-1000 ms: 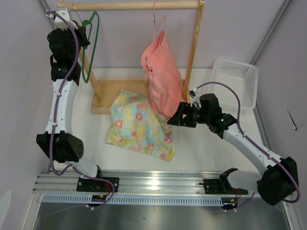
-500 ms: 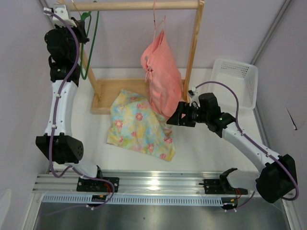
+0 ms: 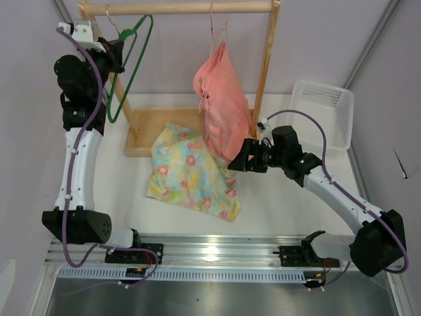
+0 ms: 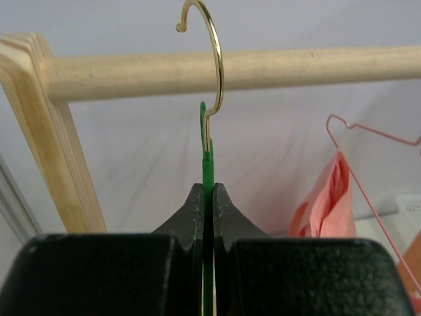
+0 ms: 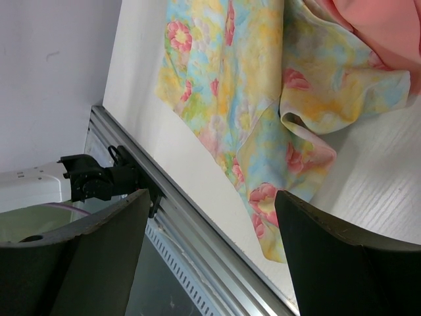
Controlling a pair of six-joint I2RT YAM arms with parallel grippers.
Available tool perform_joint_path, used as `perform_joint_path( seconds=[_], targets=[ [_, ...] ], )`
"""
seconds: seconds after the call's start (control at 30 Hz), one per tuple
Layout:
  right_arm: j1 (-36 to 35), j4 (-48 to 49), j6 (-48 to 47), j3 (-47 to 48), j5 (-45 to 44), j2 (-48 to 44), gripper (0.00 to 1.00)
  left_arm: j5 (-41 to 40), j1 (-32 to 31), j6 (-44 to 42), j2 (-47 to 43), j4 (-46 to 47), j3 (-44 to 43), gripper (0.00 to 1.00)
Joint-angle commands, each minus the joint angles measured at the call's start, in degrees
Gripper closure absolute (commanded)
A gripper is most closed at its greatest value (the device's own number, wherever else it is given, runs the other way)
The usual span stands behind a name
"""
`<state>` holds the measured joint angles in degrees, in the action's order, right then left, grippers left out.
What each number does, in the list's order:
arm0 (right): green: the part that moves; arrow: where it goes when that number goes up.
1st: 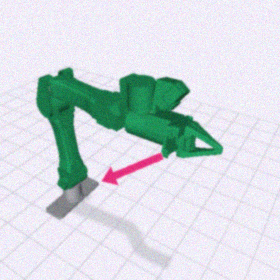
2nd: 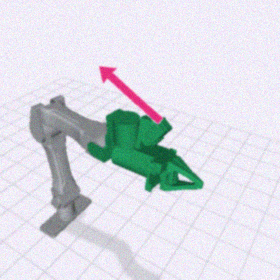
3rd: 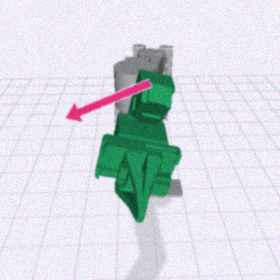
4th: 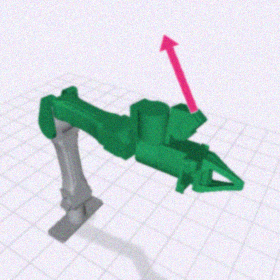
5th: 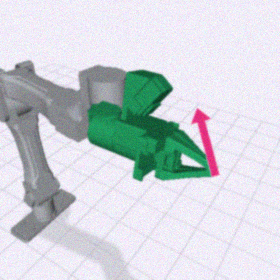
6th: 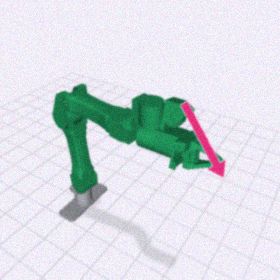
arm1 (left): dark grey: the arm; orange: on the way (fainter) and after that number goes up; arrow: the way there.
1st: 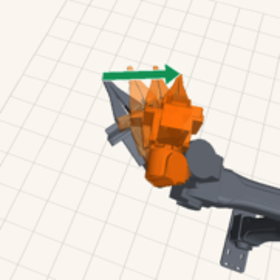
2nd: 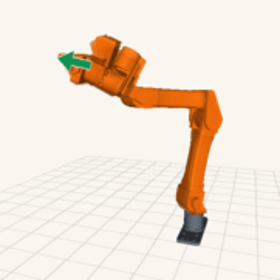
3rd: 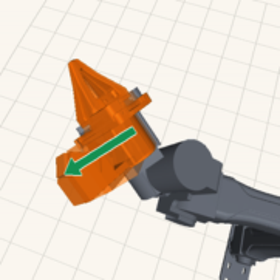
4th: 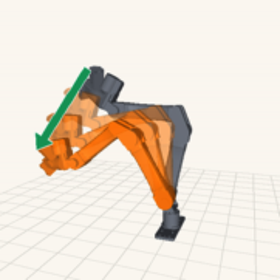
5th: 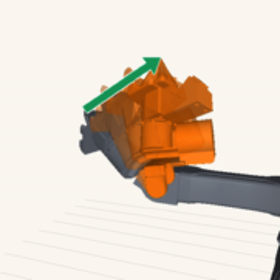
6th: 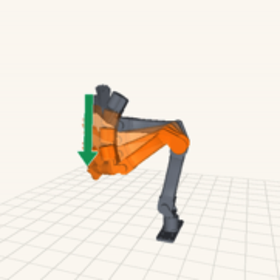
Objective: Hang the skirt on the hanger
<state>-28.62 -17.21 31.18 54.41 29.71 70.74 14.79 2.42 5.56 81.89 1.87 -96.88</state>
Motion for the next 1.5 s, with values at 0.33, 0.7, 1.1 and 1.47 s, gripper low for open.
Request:
perform_joint_path(
  seconds=[0.33,0.7,1.1,1.47],
  targets=[
    [0.58,-2.82,-7.44,7.37,1.66,-1.04,0.16,0.95,-0.22,-1.08,-21.22,-17.32,14.78,1.00],
    [0.23,-2.74,-5.87,8.25,0.87,-4.82,0.15,15.35,-0.31,-0.56,-33.36,-34.21,26.38,1.00],
    [-8.72,3.31,-15.96,8.87,-0.18,-6.49,0.15,41.34,-1.80,7.95,-37.24,-31.68,42.11,1.00],
    [-11.80,9.75,-20.36,5.79,10.08,-3.17,0.17,40.41,-17.08,12.36,-33.73,-23.32,48.45,1.00]
  ],
)
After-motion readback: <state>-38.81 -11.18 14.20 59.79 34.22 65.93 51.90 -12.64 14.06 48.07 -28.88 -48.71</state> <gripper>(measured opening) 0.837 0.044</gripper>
